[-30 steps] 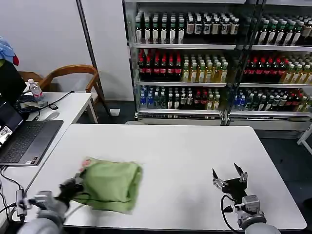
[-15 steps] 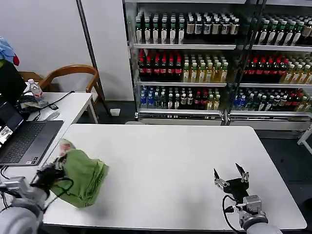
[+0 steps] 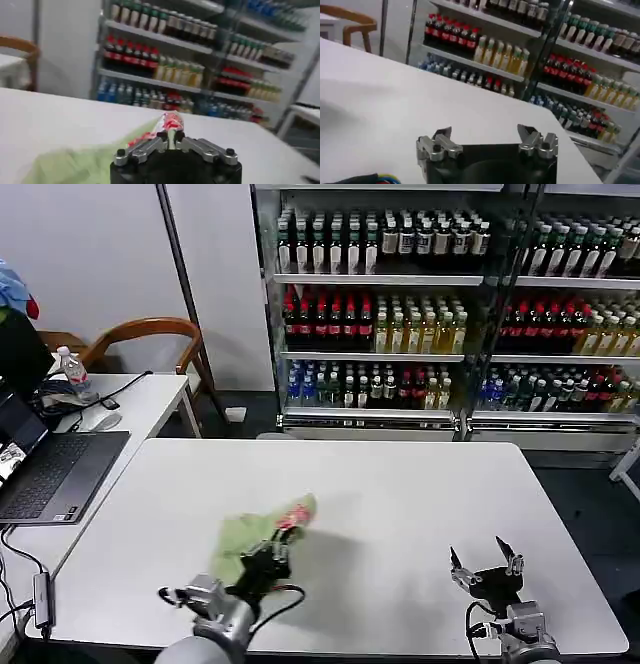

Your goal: Fold and organize the clothes.

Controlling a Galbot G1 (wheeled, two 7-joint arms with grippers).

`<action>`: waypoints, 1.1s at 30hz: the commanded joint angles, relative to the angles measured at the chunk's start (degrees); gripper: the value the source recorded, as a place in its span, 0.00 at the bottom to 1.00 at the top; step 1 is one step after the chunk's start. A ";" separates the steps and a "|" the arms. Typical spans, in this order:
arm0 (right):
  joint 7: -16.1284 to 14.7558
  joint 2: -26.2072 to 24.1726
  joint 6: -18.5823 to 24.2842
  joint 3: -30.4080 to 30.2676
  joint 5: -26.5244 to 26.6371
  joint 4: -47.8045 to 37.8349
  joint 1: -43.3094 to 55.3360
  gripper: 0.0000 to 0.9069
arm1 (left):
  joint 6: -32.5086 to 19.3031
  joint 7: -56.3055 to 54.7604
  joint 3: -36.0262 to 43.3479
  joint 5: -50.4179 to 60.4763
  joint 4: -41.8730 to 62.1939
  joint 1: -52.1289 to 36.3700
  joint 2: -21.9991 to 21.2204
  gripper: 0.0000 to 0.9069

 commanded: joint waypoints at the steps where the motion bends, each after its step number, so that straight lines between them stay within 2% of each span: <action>1: -0.03 0.31 -0.21 0.49 -0.68 -0.02 -0.66 1.00 | -1.28 -1.25 11.72 1.48 4.48 -7.03 -5.44 0.04; 7: -0.03 -0.76 -0.51 1.58 0.25 0.88 0.28 1.00 | -2.77 -2.24 10.73 0.86 9.75 -9.27 -6.54 0.06; 8: -0.03 -0.85 -0.60 1.65 0.31 0.96 0.42 1.00 | -2.79 -2.81 10.76 0.59 10.21 -9.78 -6.96 0.30; 9: -0.01 -1.16 -0.70 1.69 0.53 1.01 0.84 1.00 | -2.81 -3.20 10.56 0.00 10.86 -10.44 -7.39 1.00; 10: -0.01 -1.32 -0.74 1.70 0.64 0.98 1.17 1.00 | -3.12 -3.61 10.24 -0.53 11.63 -11.11 -7.96 1.00; 11: -0.01 -1.44 -0.78 1.70 0.75 0.99 1.33 1.00 | -3.95 -3.92 10.09 -0.76 12.40 -11.64 -8.49 0.62; 12: 0.00 -1.75 -0.96 1.67 1.07 1.05 1.74 1.00 | -4.02 -4.59 9.82 -0.60 13.30 -12.46 -9.08 0.86; 13: -0.01 -2.00 -1.07 1.63 1.25 1.11 2.06 1.00 | -3.93 -5.05 9.67 -0.50 13.53 -12.65 -9.35 0.86; 14: -0.03 -2.12 -1.09 1.58 1.32 1.12 2.23 1.00 | -4.16 -4.88 9.46 -0.82 13.40 -12.70 -9.39 1.00; 25: -0.31 -3.13 -1.67 -0.62 2.41 -0.10 7.04 1.00 | -8.91 2.11 4.19 -3.77 5.03 -8.24 -5.82 1.00; 33: -0.67 -2.62 -1.53 -2.28 2.53 -1.48 10.27 1.00 | -9.60 4.33 -4.76 -5.92 -0.89 -3.66 -0.10 1.00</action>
